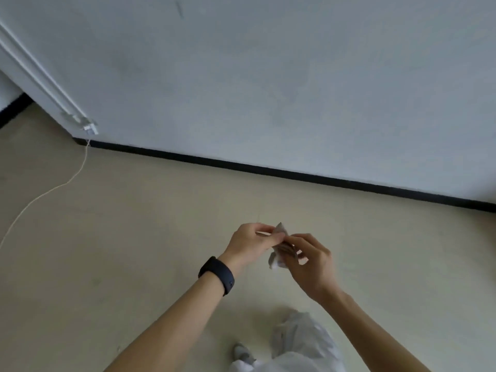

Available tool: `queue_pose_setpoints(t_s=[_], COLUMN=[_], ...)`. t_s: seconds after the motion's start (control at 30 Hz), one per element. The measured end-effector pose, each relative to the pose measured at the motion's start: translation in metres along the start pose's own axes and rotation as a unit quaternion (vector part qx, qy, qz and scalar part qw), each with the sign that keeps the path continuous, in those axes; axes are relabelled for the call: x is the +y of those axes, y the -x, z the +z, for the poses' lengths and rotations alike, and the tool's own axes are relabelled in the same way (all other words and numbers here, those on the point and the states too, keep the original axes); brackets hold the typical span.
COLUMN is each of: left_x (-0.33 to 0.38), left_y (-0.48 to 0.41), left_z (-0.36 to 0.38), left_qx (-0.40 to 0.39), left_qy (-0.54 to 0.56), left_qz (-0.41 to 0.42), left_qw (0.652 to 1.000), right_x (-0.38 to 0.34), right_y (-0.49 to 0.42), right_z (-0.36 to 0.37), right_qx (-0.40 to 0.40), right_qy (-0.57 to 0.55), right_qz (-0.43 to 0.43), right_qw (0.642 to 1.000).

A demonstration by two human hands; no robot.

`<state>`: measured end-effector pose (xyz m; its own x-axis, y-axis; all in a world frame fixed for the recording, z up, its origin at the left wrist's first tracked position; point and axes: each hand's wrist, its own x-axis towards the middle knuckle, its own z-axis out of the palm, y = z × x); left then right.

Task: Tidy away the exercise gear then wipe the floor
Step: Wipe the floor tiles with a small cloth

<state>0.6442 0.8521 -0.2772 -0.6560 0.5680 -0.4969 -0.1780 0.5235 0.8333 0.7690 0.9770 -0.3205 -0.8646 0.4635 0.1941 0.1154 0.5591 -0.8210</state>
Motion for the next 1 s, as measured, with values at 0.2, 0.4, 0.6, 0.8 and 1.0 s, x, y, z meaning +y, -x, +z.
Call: queue_pose_setpoints(t_s=[0.2,0.4,0.6,0.8,1.0], left_x=[0.030,0.056,0.054,0.004,-0.069], left_y=[-0.118,-0.243,-0.351,-0.461,-0.564], left_z=[-0.010,-0.013,-0.003,0.021,0.071], left_qx=[-0.081,-0.113,-0.102,-0.146,-0.234], left_qy=[-0.079,-0.197,-0.253,-0.326,-0.429], left_qz=[0.005,0.005,0.004,0.012,0.070], left_qw=[0.994,0.974,0.962,0.934,0.870], right_x=[0.053,0.131,0.194,0.278,0.377], right_y=[-0.081,-0.175,-0.241,-0.268,-0.255], right_z=[-0.007,0.005,0.026,0.070,0.112], right_qx=[-0.052,-0.113,-0.081,-0.040,-0.002], right_qy=[-0.194,-0.076,-0.053,-0.007,0.032], right_qz=[0.280,0.273,0.302,0.327,0.380], right_qw=[0.939,0.952,0.948,0.944,0.925])
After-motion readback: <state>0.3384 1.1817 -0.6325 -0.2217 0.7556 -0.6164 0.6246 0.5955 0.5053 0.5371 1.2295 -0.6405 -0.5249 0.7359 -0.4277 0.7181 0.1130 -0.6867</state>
